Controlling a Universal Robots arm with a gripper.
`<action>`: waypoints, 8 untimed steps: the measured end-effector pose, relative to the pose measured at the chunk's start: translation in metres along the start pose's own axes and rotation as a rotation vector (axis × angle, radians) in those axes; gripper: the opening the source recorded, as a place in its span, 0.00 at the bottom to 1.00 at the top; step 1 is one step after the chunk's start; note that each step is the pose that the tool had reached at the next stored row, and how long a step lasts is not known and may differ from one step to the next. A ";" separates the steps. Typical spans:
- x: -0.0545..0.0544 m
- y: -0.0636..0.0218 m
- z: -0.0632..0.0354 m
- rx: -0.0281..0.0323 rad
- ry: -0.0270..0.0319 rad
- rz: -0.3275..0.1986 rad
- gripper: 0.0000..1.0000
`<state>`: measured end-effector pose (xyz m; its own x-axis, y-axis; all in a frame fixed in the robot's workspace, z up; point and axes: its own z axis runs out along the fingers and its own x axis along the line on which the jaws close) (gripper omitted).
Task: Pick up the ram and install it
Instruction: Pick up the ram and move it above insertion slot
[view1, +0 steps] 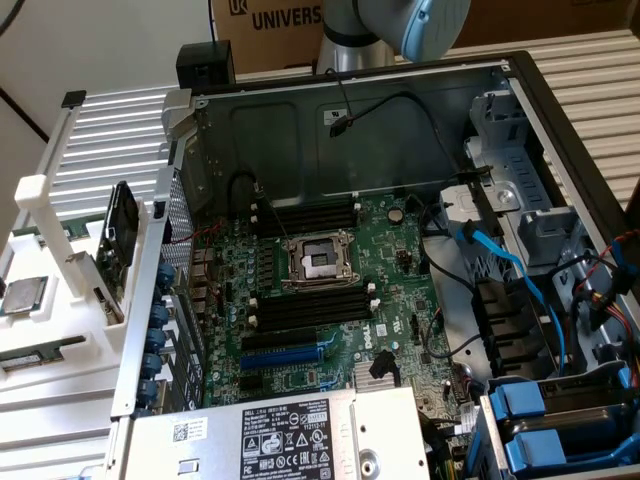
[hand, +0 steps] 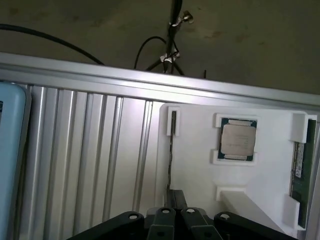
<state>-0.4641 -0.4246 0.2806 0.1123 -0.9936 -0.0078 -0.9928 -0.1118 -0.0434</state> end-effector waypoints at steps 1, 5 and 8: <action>0.000 0.0001 0.0019 0.0000 0.0000 0.000 0.11; 0.000 0.0006 0.0092 0.0001 0.0000 0.001 0.11; 0.000 0.0009 0.0146 0.0000 0.0001 0.001 0.11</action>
<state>-0.4644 -0.4247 0.2659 0.1109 -0.9938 -0.0077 -0.9929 -0.1105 -0.0434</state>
